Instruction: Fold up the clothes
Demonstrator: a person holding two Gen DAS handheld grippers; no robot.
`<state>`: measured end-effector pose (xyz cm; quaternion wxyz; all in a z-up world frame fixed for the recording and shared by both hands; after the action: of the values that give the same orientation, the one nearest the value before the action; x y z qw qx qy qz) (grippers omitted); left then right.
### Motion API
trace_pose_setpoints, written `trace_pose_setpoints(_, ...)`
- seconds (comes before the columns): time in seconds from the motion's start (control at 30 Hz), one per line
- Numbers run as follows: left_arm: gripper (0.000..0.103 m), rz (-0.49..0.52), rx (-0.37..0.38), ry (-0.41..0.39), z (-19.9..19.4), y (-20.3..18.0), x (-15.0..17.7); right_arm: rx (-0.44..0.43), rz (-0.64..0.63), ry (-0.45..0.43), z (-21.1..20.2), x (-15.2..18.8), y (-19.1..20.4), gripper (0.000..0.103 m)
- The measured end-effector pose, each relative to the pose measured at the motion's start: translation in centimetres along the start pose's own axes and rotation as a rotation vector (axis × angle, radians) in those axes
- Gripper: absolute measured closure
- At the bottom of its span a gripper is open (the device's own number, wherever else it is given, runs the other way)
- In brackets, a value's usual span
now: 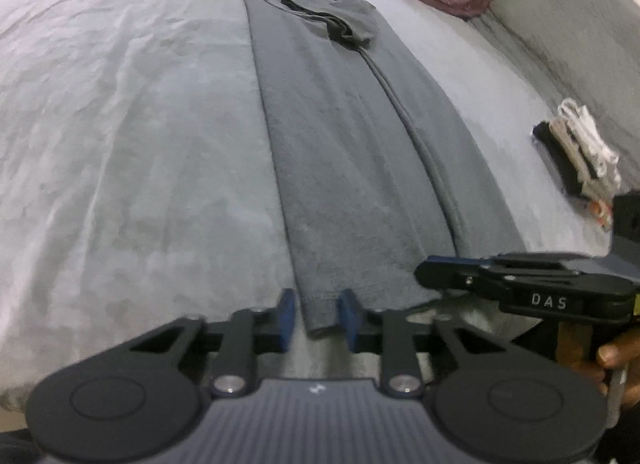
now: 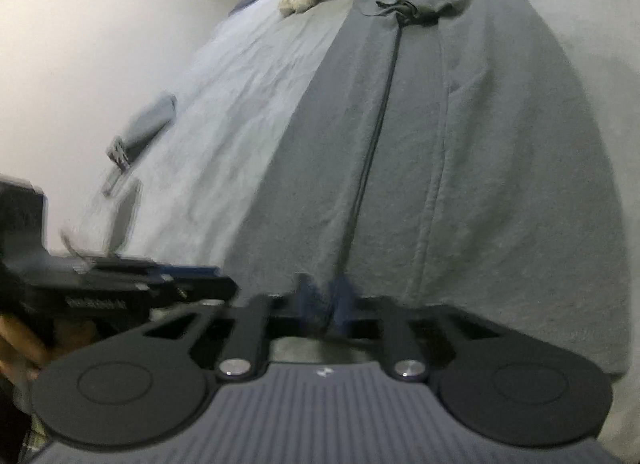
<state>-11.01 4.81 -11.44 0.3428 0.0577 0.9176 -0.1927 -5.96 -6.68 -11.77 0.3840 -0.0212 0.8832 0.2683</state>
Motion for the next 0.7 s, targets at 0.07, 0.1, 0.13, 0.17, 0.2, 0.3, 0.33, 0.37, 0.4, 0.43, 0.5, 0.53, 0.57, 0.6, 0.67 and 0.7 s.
trace_pose_setpoints(0.07,0.088,0.036,-0.015,0.005,-0.1,-0.4,0.1,0.016,-0.008,-0.009,-0.4,-0.1,0.2,0.098)
trace_pose_setpoints(0.1,0.088,0.054,-0.022,0.006,-0.2,-0.5,0.2,0.023,-0.011,-0.013,-0.5,-0.1,0.2,0.098)
trace_pose_setpoints(0.13,0.088,0.071,-0.027,0.006,-0.4,-0.6,0.2,0.024,-0.011,-0.014,-0.7,-0.1,0.2,0.098)
trace_pose_setpoints(0.17,0.088,0.083,-0.031,0.005,-0.4,-0.8,0.2,0.027,-0.012,-0.013,-0.9,0.1,0.2,0.098)
trace_pose_setpoints(0.2,0.088,0.085,-0.028,0.007,-0.4,-0.9,0.3,0.037,-0.021,-0.006,-0.8,0.5,-0.1,0.098)
trace_pose_setpoints(0.3,0.087,0.059,-0.012,-0.001,-0.5,-0.5,-0.1,0.042,-0.035,-0.002,-0.5,1.0,-0.4,0.098)
trace_pose_setpoints(0.33,0.086,0.037,-0.002,-0.011,-0.6,-0.4,-0.3,0.04,-0.032,-0.001,-0.5,1.0,-0.5,0.098)
trace_pose_setpoints(0.37,0.085,0.016,0.007,-0.02,-0.8,-0.2,-0.5,0.036,-0.034,0.0,-0.7,0.9,-0.4,0.096)
trace_pose_setpoints(0.4,0.083,0.009,0.011,-0.024,-0.8,-0.2,-0.6,0.024,-0.038,-0.004,-1.0,0.8,-0.2,0.091)
trace_pose_setpoints(0.43,0.08,0.003,0.015,-0.027,-0.8,-0.2,-0.7,0.006,-0.037,-0.02,-1.6,0.5,0.0,0.082)
trace_pose_setpoints(0.5,0.076,-0.011,0.022,-0.034,-0.9,-0.1,-0.9,0.001,-0.026,-0.08,-3.2,-0.4,-0.3,0.073)
trace_pose_setpoints(0.53,0.076,-0.017,0.026,-0.038,-0.9,-0.1,-1.0,0.001,-0.018,-0.113,-4.1,-0.9,-0.5,0.067)
trace_pose_setpoints(0.57,0.076,-0.02,0.027,-0.033,-0.7,-0.1,-0.9,0.014,-0.002,-0.15,-5.1,-1.4,-1.3,0.064)
trace_pose_setpoints(0.6,0.076,-0.023,0.029,-0.029,-0.5,-0.2,-0.7,0.043,0.013,-0.171,-5.9,-1.8,-2.4,0.064)
trace_pose_setpoints(0.67,0.076,-0.031,0.031,-0.026,-0.2,-0.3,-0.5,0.115,0.039,-0.194,-7.2,-2.4,-4.9,0.064)
trace_pose_setpoints(0.7,0.076,-0.036,0.031,-0.027,-0.1,-0.3,-0.5,0.154,0.052,-0.198,-7.8,-2.6,-6.2,0.064)
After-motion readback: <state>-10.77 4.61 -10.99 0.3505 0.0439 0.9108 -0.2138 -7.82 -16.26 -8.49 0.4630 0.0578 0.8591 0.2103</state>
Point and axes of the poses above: each gripper's, at about its wrist camera, not at the fingertips, and z roughly the way its jaws point, y to its left, x to its underside, the point moved 8 cm from there along z, roughly the way its jaws point, and after that the axes turned 14 degrees about -y, right-handed, at the moved point
